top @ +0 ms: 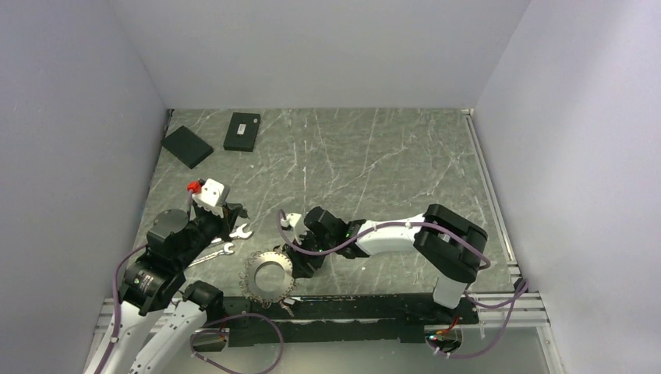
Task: Put the keys on the keyring
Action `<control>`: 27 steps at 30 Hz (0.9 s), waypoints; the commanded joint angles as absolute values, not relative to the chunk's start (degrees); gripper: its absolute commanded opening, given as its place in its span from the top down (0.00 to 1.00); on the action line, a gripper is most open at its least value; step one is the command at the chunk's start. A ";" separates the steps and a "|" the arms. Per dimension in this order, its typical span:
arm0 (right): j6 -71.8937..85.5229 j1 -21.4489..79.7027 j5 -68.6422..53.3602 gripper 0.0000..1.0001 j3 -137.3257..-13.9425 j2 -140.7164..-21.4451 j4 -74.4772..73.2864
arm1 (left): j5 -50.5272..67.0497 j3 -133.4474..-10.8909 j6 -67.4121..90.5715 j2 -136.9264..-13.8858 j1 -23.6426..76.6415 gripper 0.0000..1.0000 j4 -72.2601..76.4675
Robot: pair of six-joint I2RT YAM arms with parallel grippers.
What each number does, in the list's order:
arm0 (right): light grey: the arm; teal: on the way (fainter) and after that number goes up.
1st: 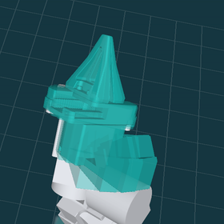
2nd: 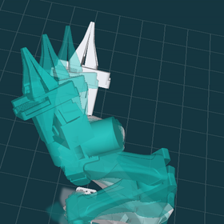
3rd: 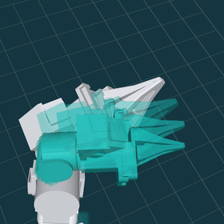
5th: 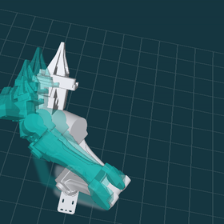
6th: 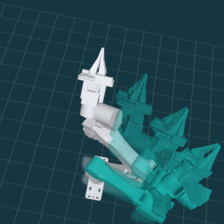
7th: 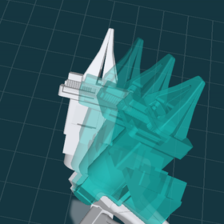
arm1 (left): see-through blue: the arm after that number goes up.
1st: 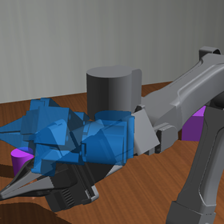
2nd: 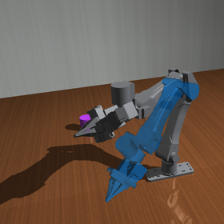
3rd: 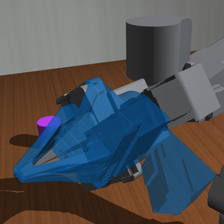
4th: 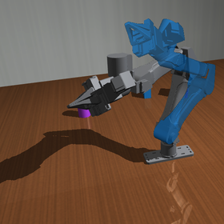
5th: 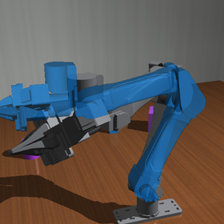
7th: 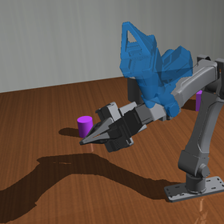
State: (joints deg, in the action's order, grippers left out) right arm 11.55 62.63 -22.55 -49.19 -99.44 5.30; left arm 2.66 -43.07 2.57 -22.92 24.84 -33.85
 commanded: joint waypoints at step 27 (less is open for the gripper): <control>18.90 54.16 -14.63 1.00 -54.67 -102.57 9.85 | 1.51 -43.95 2.34 -24.27 24.87 1.00 -32.96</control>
State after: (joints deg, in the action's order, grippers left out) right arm 17.08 60.29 -21.21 -55.75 -107.35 9.43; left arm 2.07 -43.07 2.57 -23.27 24.84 -33.93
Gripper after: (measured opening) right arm 0.010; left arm 0.009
